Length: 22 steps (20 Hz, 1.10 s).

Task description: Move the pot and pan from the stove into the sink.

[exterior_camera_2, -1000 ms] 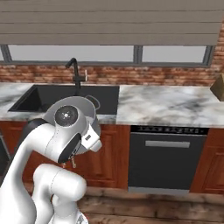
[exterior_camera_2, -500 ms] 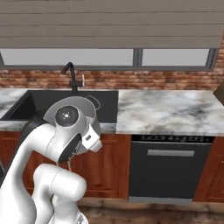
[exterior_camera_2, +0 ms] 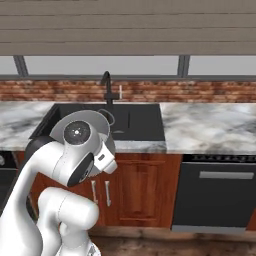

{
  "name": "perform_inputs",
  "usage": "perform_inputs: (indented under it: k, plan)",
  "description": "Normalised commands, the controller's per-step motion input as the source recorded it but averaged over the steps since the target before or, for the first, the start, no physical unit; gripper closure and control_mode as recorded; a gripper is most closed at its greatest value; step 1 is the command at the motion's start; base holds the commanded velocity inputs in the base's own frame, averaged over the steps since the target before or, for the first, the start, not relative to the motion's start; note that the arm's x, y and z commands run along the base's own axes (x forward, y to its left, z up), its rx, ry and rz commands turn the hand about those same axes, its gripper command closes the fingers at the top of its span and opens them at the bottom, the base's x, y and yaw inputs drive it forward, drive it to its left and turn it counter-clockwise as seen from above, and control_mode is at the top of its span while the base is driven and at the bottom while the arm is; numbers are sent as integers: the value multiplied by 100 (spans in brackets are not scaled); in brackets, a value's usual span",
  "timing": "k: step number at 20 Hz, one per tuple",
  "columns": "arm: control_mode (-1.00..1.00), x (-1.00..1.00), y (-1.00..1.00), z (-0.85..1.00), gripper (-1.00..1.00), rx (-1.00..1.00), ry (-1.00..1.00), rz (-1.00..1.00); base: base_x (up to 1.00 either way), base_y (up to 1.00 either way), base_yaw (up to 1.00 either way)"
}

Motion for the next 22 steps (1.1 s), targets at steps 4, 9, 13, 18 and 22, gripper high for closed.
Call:
perform_inputs:
  k: [4, 9, 13, 18, 22]
  plan:
    - [100, 0, 0, 0, 100, 0, 0, 0, 5, 76, 0]
    - [100, 0, 0, 0, 100, 0, 0, 0, 3, 53, 0]
    - [100, 0, 0, 0, 100, 0, 0, 0, 0, 48, 0]
    - [100, 0, 0, 0, 100, 0, 0, 0, 1, 7, 0]
    - [100, 0, 0, 0, 100, 0, 0, 0, 54, 18, -1]
